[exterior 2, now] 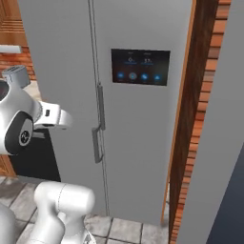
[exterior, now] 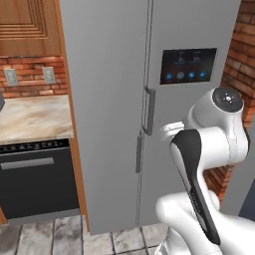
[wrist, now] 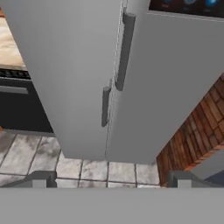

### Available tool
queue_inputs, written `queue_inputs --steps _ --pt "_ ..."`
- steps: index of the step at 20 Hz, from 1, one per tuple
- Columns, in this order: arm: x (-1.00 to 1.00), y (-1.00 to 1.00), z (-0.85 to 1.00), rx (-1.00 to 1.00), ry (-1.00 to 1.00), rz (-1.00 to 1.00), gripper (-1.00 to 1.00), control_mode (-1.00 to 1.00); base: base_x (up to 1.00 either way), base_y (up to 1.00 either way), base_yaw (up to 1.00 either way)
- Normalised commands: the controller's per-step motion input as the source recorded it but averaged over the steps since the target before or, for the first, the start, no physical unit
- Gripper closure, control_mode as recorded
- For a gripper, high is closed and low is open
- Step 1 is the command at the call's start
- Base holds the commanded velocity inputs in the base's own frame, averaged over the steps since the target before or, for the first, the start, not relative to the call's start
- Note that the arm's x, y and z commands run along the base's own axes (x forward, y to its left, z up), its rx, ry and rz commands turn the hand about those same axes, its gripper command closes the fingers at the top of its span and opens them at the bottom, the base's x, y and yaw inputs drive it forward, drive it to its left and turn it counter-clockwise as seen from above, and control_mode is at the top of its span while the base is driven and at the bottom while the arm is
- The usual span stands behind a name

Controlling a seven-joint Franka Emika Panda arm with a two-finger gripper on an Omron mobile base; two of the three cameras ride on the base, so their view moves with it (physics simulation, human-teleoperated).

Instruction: Take the cakes from the fridge and place them on the empty tray on the dining counter.

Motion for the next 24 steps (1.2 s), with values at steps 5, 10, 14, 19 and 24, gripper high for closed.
queue_inputs --steps 5,10,14,19,24 --pt "0.12 -0.08 0.0 0.0 0.0 0.0 -1.0 -1.0 0.02 -0.06 0.0" --pt "0.53 -0.24 0.0 0.02 0.0 0.02 -1.0 -1.0 0.0 0.0 0.0" --pt "0.54 -0.14 -0.08 0.02 -0.01 0.07 -1.0 -1.0 0.0 0.0 0.0" --pt "0.65 0.0 -0.21 0.0 -0.12 0.04 -1.0 -1.0 0.0 0.0 0.0" --pt "0.66 -0.01 -0.25 0.0 -0.02 0.0 -1.0 -1.0 0.0 0.0 0.0"
